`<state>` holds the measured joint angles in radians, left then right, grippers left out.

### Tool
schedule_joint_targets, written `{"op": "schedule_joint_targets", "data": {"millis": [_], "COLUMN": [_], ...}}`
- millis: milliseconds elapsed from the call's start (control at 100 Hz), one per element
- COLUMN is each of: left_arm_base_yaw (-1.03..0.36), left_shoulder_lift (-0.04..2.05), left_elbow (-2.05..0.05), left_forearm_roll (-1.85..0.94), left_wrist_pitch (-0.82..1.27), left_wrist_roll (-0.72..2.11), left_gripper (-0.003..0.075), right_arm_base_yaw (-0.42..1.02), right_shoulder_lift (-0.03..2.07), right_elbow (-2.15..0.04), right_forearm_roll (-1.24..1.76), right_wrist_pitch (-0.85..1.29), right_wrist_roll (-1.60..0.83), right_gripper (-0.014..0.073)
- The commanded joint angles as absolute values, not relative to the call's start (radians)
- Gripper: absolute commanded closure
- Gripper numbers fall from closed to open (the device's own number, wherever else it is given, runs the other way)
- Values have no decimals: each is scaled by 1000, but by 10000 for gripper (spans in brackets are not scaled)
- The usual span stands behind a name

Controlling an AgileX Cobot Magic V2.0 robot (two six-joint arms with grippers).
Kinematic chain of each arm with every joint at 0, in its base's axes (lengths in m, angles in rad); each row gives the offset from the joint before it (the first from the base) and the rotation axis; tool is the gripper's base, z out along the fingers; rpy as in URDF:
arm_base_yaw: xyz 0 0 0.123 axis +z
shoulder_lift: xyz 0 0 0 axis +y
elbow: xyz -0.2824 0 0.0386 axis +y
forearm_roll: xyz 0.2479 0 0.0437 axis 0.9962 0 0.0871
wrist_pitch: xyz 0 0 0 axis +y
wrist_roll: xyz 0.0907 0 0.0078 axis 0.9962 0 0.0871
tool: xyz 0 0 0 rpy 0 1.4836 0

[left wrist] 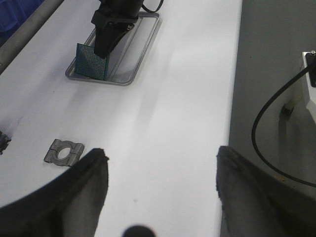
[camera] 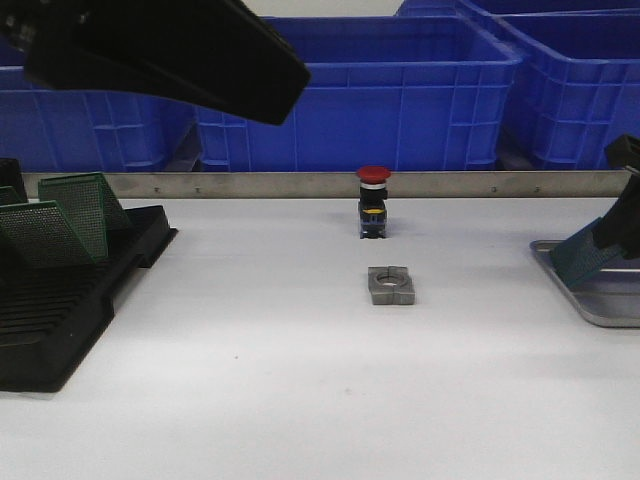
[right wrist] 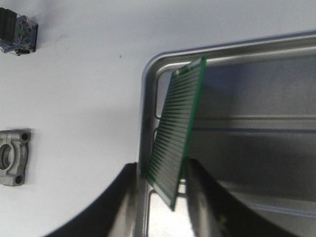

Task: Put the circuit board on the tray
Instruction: 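Carry the board with the right gripper and lower it onto the metal tray, then open the right gripper and lift it away from the tray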

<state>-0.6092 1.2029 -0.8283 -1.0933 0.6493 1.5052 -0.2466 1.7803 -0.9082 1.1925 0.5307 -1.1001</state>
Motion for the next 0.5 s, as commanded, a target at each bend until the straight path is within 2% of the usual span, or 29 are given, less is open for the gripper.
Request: {"op": "schedule_joint_targets", "data": {"millis": [0, 40, 90, 260, 490], "left_arm_base_yaw": [-616, -616, -616, -616, -616], "left_shoulder_lift": [1177, 1177, 1177, 1177, 1177], "left_elbow": [-853, -853, -853, -853, -853], "left_forearm_roll": [-1147, -1147, -1147, -1147, -1147], "left_wrist_pitch": [653, 656, 661, 667, 665], "left_wrist_roll": [1493, 1493, 1493, 1493, 1493], "left_gripper": [280, 280, 280, 280, 280], "right_arm_base_yaw": [-254, -254, -254, -254, -249], "right_shoulder_lift": [1741, 1740, 1737, 1693, 1522], "right_elbow": [-936, -936, -936, -936, -920], "right_forearm_roll": [1225, 1225, 1225, 1210, 1157], "right_wrist_pitch": [525, 516, 515, 538, 585], "right_wrist_roll": [-1104, -1104, -1104, -1104, -1117], "right_gripper": [57, 3, -21, -17, -17]}}
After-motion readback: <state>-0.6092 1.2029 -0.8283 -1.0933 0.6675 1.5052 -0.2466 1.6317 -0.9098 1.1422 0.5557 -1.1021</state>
